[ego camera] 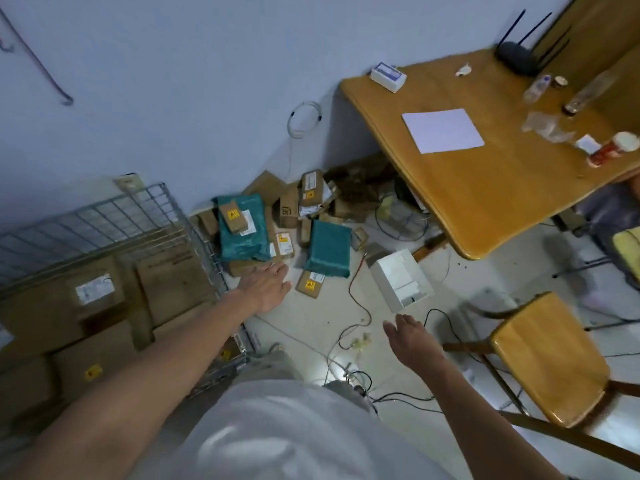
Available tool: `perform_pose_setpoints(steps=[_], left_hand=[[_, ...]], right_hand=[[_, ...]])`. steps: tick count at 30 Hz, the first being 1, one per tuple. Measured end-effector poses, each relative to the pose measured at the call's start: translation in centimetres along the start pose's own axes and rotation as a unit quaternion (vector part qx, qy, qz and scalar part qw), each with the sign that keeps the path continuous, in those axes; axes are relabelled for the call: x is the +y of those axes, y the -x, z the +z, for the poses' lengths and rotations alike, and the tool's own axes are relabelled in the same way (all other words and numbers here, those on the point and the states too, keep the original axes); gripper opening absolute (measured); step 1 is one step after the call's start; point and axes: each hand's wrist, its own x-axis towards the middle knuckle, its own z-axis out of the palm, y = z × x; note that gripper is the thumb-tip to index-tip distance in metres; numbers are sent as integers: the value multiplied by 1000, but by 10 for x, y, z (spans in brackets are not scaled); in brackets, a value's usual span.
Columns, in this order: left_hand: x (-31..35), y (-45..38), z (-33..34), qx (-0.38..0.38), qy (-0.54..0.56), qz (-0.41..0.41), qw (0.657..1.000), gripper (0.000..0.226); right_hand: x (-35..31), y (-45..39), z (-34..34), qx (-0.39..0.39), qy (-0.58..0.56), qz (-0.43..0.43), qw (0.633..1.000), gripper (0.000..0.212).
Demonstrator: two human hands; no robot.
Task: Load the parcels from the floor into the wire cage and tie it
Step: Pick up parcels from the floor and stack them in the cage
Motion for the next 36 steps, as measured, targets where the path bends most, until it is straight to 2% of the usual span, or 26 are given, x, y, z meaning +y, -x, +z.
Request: perform_pose_setpoints(steps=[4,10,14,18,19,21,24,30,36], left_hand=[[-6,-25,-18,1,54,-22,998,64],[12,-72,-53,-33,10,-26,999,63],[12,-124,-93,-4,16,-41,999,64],[11,-152,-132,24,-9,-74,997,91],[12,-157,-136,33,-5,-85,996,90],[13,-173,-142,-5,1,-111,994,77],[11,-216,-146,-58,-7,-135,989,67],[24,-329,-122,-60,45,-122,990,60],[33,-440,-67,-96,37,-96,990,47]], right_hand=[[0,-37,-40,6,11,-34,999,55],[-15,-125,-89,-2,6,-70,998,51],[-12,-189,-120,-27,3,-98,995,55],[1,-268,-150,-52,-19,-136,989,49],[4,-288,-155,-52,-36,-136,989,49],[12,-321,-167,-62,-70,-131,987,50],[32,-361,-167,-79,-72,-137,985,45],[62,-432,-145,-135,-85,-54,986,50],[49,-528,-97,-169,-94,-19,981,60]])
